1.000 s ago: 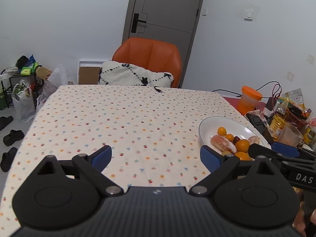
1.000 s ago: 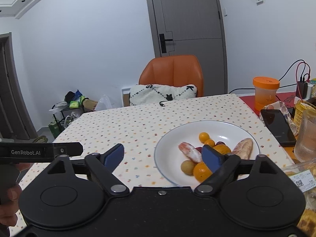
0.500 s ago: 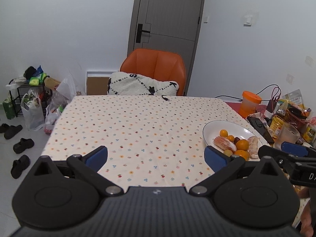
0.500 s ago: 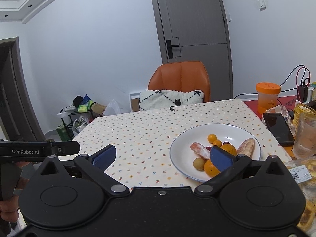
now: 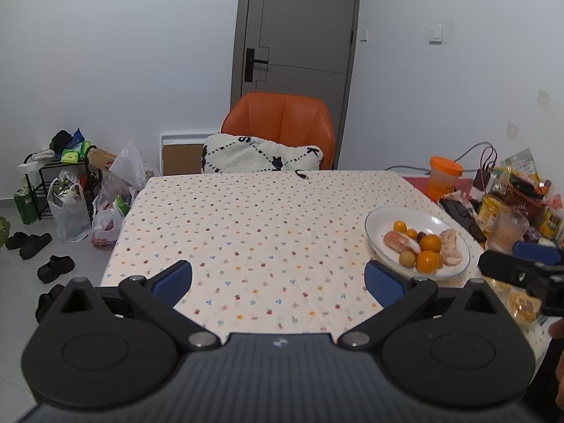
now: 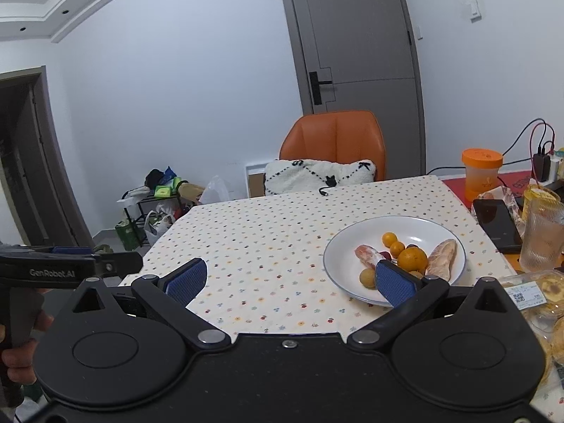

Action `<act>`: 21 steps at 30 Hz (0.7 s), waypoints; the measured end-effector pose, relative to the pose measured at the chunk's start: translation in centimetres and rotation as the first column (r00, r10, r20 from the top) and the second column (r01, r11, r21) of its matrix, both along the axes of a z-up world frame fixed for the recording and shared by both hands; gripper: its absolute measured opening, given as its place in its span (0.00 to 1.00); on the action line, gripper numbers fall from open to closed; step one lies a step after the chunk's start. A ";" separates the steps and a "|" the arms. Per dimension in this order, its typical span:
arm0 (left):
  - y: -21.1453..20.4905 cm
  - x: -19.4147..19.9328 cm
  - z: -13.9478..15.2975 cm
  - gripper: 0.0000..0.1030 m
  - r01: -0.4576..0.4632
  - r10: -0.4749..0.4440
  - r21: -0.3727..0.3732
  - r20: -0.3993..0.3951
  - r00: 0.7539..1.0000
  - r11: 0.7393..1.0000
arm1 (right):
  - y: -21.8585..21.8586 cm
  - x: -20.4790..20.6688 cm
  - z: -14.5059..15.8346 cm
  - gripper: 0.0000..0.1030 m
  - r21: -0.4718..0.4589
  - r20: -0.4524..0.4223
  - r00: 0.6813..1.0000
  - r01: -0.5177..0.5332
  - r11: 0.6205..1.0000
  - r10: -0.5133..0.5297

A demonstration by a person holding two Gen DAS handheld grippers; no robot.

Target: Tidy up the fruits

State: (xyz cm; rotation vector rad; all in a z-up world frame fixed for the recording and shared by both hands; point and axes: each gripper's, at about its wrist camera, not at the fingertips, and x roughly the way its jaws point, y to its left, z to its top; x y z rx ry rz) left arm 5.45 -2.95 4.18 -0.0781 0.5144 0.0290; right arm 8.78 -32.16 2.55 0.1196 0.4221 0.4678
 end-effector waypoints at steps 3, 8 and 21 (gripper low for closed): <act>0.0 -0.6 -0.2 1.00 0.002 -0.002 0.000 -0.007 1.000 1.000 | 0.1 -0.7 0.3 1.00 -0.003 -0.002 1.000 -0.014 1.000 0.014; -0.1 -1.5 -0.5 1.00 0.010 -0.009 0.007 -0.023 1.000 1.000 | 0.4 -2.0 0.7 1.00 -0.007 0.001 1.000 -0.027 1.000 0.027; -0.2 -2.4 -0.4 1.00 0.013 -0.013 0.028 -0.010 1.000 1.000 | -0.1 -3.4 0.1 1.00 0.009 -0.016 1.000 -0.027 1.000 0.027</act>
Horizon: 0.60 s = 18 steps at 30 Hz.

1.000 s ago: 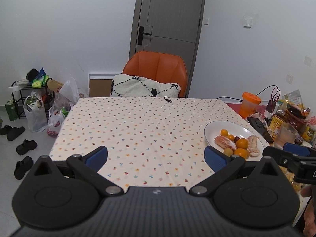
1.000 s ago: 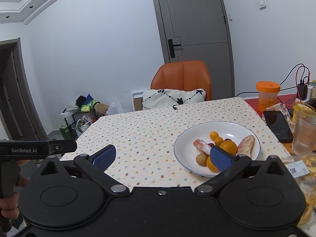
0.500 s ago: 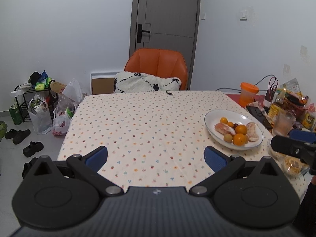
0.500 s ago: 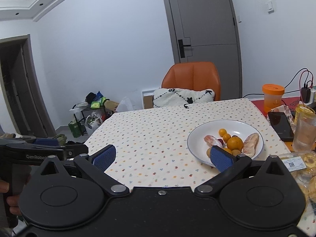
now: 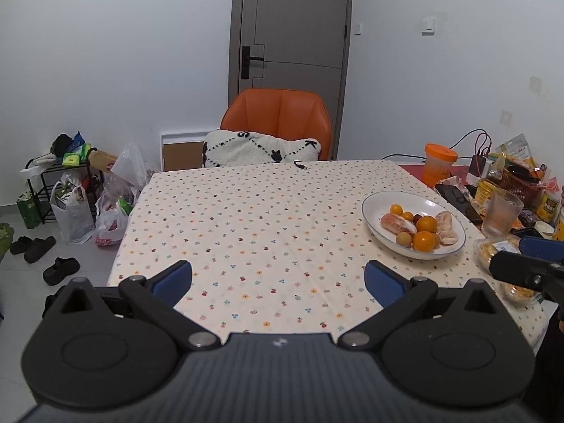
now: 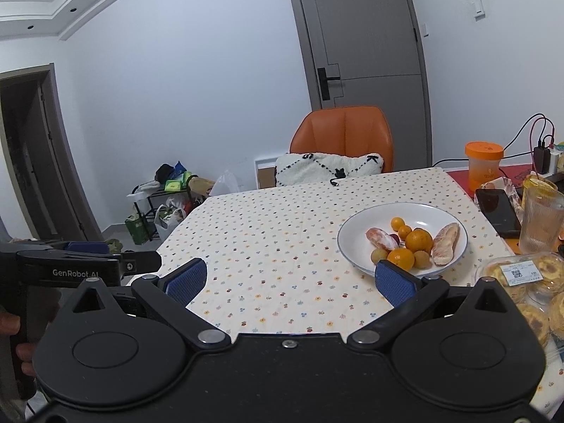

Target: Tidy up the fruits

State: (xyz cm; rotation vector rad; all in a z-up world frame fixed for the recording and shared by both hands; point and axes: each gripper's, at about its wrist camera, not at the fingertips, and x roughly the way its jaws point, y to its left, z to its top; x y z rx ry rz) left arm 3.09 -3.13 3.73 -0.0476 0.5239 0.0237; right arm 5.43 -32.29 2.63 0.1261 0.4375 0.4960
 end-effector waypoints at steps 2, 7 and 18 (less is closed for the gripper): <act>0.1 0.1 -0.1 1.00 -0.007 0.007 -0.001 -0.004 1.000 1.000 | 0.0 0.0 -0.2 1.00 -0.006 0.000 1.000 0.002 1.000 -0.002; 0.1 0.1 -0.2 1.00 -0.002 0.002 0.001 -0.008 1.000 1.000 | -0.2 0.1 -0.4 1.00 -0.005 -0.006 1.000 0.017 1.000 -0.017; 0.0 0.2 -0.5 1.00 -0.002 0.002 -0.003 -0.019 1.000 1.000 | 0.0 0.0 -0.4 1.00 -0.019 -0.002 1.000 0.026 0.999 -0.026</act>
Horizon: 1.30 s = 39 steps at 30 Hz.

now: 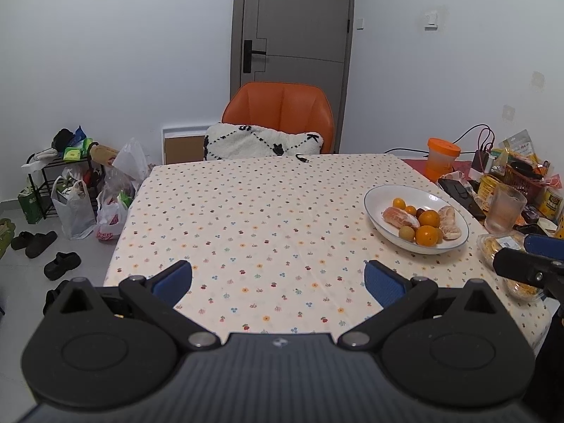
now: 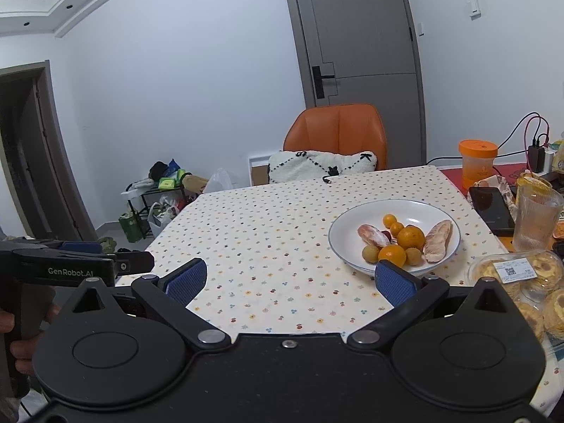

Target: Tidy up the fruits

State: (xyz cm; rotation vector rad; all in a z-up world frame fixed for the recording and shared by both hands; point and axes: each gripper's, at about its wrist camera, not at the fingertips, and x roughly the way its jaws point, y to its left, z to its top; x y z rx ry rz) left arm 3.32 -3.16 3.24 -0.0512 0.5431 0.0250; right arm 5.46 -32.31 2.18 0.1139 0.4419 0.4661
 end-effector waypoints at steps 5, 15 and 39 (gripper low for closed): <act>-0.1 0.0 -0.1 1.00 0.004 -0.004 0.004 -0.003 1.000 1.000 | -0.1 0.0 0.1 1.00 -0.002 0.001 1.000 0.002 1.000 -0.002; 0.1 0.1 -0.1 1.00 -0.004 0.004 0.001 -0.011 1.000 1.000 | -0.1 0.0 0.2 1.00 -0.002 -0.013 1.000 -0.010 1.000 0.010; 0.4 0.2 -0.1 1.00 -0.007 0.007 0.001 -0.013 1.000 1.000 | -0.3 0.2 0.0 1.00 0.013 -0.031 0.999 -0.009 1.000 0.010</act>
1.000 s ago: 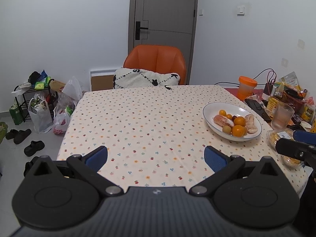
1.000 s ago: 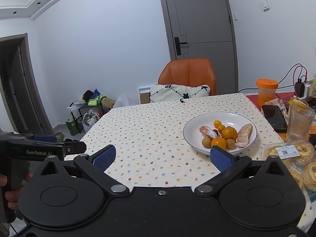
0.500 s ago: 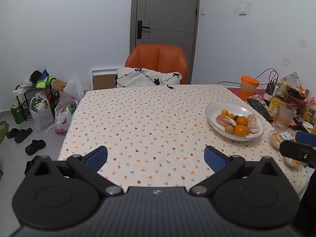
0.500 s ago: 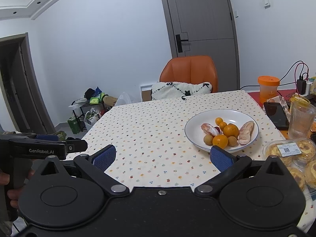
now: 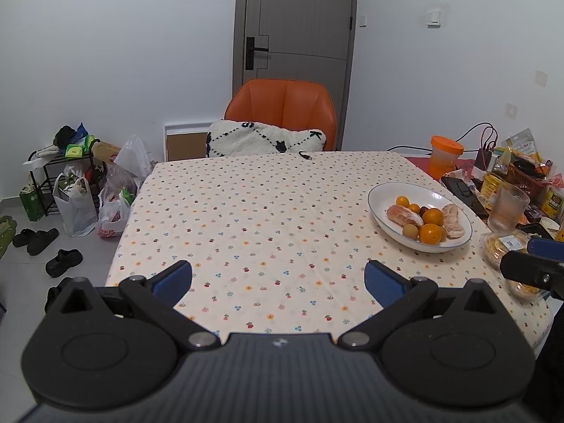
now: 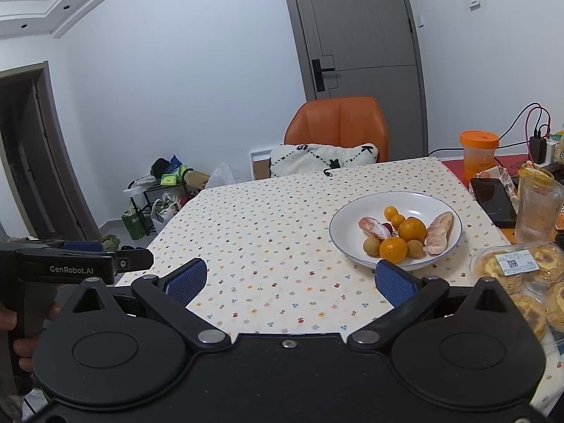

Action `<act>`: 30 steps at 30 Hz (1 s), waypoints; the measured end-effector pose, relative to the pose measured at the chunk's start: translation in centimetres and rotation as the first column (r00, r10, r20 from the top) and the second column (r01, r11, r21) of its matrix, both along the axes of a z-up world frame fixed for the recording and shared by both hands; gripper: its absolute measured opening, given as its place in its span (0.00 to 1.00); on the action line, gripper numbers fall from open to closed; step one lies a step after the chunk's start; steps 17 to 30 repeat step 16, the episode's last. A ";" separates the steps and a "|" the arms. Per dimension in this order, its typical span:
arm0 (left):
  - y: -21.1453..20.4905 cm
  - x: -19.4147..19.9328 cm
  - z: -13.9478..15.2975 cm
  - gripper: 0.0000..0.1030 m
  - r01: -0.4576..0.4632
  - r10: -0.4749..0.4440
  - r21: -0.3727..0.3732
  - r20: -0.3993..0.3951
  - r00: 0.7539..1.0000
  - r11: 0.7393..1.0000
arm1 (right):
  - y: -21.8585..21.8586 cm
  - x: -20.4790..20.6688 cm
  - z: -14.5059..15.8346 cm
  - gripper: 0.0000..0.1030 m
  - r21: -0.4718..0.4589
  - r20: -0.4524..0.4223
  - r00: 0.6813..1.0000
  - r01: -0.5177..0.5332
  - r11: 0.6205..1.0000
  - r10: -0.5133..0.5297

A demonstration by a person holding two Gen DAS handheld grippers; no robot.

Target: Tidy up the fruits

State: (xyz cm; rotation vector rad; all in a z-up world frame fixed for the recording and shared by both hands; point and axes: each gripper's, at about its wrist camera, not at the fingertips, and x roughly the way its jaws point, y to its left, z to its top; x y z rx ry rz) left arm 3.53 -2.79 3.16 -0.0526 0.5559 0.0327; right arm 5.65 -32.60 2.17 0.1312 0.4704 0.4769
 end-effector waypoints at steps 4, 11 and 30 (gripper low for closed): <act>0.0 0.0 0.0 1.00 0.000 0.000 0.000 0.000 1.000 1.000 | 0.1 0.0 0.0 1.00 -0.002 0.000 1.000 0.001 1.000 -0.001; 0.0 -0.1 -0.1 1.00 0.007 -0.007 0.002 0.003 1.000 1.000 | 0.0 0.1 -0.2 1.00 -0.003 -0.002 1.000 0.005 1.000 -0.005; -0.1 -0.1 -0.2 1.00 0.007 -0.007 0.002 0.000 1.000 1.000 | 0.0 0.1 -0.2 1.00 -0.005 -0.003 1.000 0.007 1.000 -0.007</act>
